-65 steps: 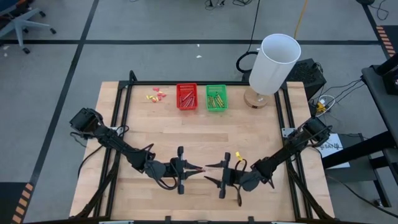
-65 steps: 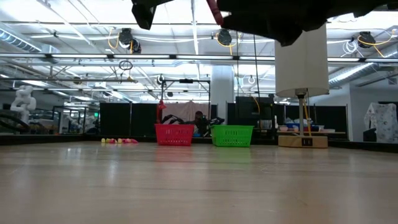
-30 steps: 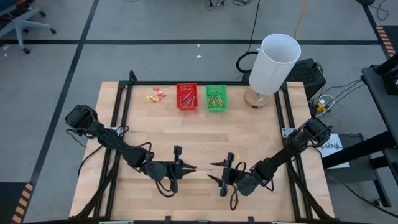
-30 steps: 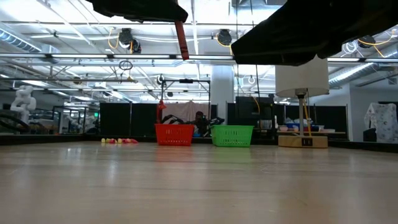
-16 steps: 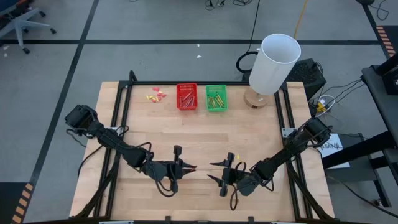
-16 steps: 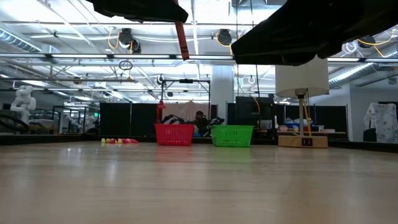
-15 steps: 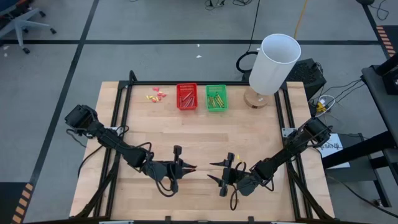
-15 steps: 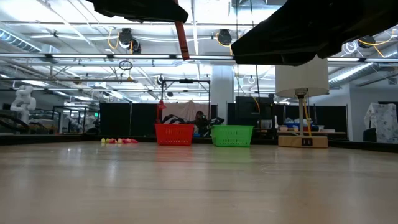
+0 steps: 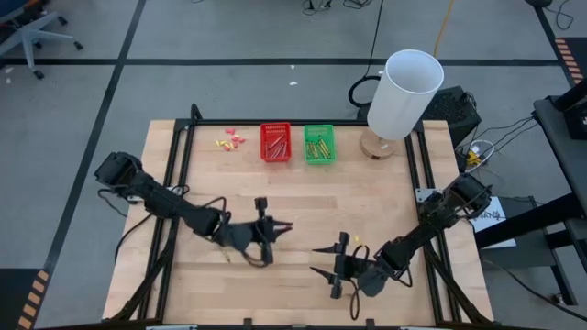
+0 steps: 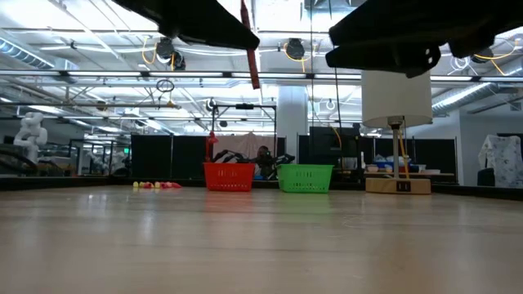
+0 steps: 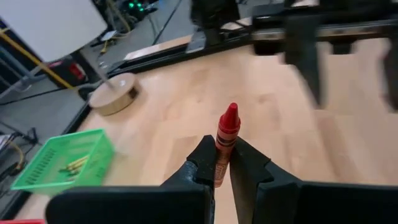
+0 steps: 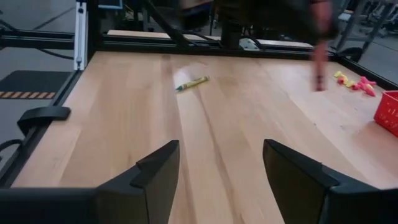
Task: Sort crayons
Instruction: Put the red crayon into the red bin
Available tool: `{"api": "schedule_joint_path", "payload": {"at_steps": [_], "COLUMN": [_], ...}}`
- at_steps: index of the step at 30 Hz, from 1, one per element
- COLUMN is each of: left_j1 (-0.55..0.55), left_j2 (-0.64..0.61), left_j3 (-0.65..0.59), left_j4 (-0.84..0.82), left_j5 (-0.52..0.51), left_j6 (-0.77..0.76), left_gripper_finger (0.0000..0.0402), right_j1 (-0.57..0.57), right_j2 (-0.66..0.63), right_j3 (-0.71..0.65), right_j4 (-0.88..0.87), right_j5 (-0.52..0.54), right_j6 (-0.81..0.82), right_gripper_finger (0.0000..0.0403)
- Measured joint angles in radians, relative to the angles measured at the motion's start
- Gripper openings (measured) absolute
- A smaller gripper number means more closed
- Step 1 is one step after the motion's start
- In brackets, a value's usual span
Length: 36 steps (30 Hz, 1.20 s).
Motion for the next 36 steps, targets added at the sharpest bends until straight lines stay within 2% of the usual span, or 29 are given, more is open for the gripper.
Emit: {"api": "schedule_joint_path", "payload": {"at_steps": [7, 11, 13, 17, 20, 28, 32, 36], "left_j1": [0.151, 0.253, 0.306, 0.415, 0.482, 0.576, 0.59, 0.615], "left_j2": [-0.077, -0.131, -0.152, -0.169, -0.168, -0.16, -0.158, -0.158], "left_j3": [0.0, 0.0, 0.0, 0.0, 0.0, 0.0, -0.001, -0.001], "left_j4": [-0.093, -0.155, -0.162, -0.133, -0.132, -0.211, -0.209, -0.199], "left_j5": [0.103, 0.121, 0.122, 0.12, 0.099, 0.085, 0.065, 0.066], "left_j6": [0.001, 0.023, 0.099, 0.347, 0.428, 0.269, 0.099, 0.08], "left_gripper_finger": [0.0022, 0.0022, 0.0022, 0.0022, 0.0022, 0.0022, 0.0022, 0.0022], "right_j1": [0.012, 0.012, 0.012, 0.012, 0.012, 0.012, 0.012, 0.012], "right_j2": [0.0, 0.0, 0.0, 0.0, 0.0, 0.0, 0.0, 0.0], "right_j3": [0.0, 0.0, 0.0, 0.0, 0.0, 0.0, 0.0, 0.0], "right_j4": [-0.001, -0.001, -0.001, 0.003, -0.001, -0.001, -0.001, -0.001], "right_j5": [0.003, 0.005, 0.005, 0.006, 0.006, 0.006, 0.006, 0.006], "right_j6": [0.01, 0.033, 0.037, 0.05, 0.071, 0.072, 0.074, 0.074], "right_gripper_finger": [0.0215, 0.0215, 0.0215, 0.0215, 0.0215, 0.0215, 0.0215, 0.0215]}}
